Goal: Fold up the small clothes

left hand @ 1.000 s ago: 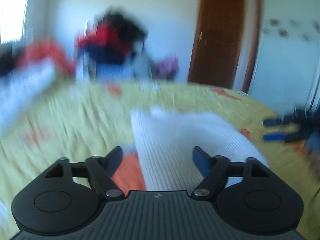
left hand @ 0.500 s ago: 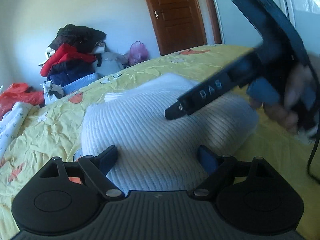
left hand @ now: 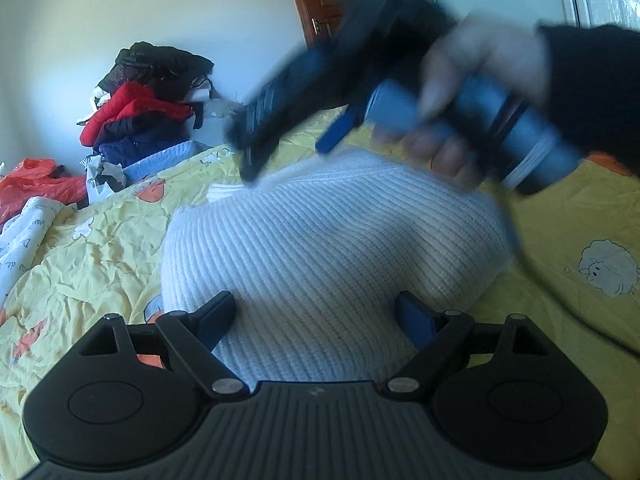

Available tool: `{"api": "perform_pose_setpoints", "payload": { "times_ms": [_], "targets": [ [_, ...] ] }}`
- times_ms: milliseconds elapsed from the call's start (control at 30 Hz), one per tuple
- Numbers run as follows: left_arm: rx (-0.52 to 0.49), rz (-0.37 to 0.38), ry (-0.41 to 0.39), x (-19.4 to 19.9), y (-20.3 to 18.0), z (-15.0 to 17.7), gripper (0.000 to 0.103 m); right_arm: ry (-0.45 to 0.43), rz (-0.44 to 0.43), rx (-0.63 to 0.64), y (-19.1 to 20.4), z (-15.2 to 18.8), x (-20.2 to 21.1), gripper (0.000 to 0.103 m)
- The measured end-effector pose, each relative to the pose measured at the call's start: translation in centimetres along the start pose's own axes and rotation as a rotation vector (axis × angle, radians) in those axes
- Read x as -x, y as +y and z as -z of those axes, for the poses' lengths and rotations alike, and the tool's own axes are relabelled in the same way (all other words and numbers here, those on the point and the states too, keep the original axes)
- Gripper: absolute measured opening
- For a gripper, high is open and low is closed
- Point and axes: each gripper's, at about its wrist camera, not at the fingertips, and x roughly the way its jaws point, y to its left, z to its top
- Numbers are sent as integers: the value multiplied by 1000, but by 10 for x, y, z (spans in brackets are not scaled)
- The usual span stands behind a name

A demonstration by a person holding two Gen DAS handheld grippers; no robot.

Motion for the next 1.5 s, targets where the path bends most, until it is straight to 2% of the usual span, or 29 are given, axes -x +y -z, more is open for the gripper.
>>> {"api": "perform_pose_setpoints", "payload": {
  "times_ms": [67, 167, 300, 467, 567, 633, 667, 700, 733, 800, 867, 933, 1000, 1033, 1100, 1133, 1200, 1233, 1367, 1500],
  "targets": [
    [1, 4, -4, 0, 1, 0, 87, 65, 45, 33, -1, 12, -27, 90],
    [6, 11, -9, -2, 2, 0, 87, 49, -21, -38, -19, 15, -34, 91],
    [8, 13, -14, -3, 1, 0, 87, 47, -40, -13, -25, 18, -33, 90],
    [10, 12, -12, -3, 2, -1, 88, 43, 30, 45, -8, 15, -26, 92],
    [19, 12, -14, -3, 3, -1, 88, 33, 89, 67, 3, 6, -14, 89],
    [17, 10, -18, -3, 2, 0, 88, 4, 64, 99, 13, 8, -3, 91],
    [15, 10, -19, -4, 1, 0, 89, 7, 50, 117, 15, 11, -3, 92],
    [12, 12, -20, -4, 1, 1, 90, 36, 65, 138, 14, 18, -12, 97],
    [6, 13, -22, -5, -1, 0, 90, 45, 64, 114, 4, 27, -22, 99],
    [-4, 7, -24, -5, -2, 0, 90, 39, 5, -17, -20, 25, -26, 98],
    [-11, -2, -36, -3, -3, 1, 91, 56, 28, 27, -14, 22, -28, 99],
    [-31, -30, -59, 6, -5, 2, 91, 54, 53, 36, -9, 19, -21, 96],
    [-6, -63, -100, 26, 0, 3, 91, 10, 63, 11, -8, 21, 3, 85],
    [16, -71, -129, 38, 4, 6, 91, -17, 46, -17, -11, 24, 18, 85],
    [43, -100, -172, 60, 14, 17, 91, -76, -42, -112, -28, 34, 50, 83],
    [44, -117, -164, 66, 17, 24, 91, -85, -85, -173, -40, 41, 64, 76],
    [29, -133, -123, 71, 22, 36, 91, -50, -127, -264, -59, 52, 81, 65],
    [21, -140, -99, 72, 23, 42, 91, -34, -132, -286, -64, 57, 86, 63],
    [52, -143, -36, 67, 28, 53, 91, 22, -212, -328, -70, 76, 97, 63],
    [92, -148, -17, 53, 31, 54, 89, 87, -188, -329, -65, 91, 88, 62]
  ]
}}
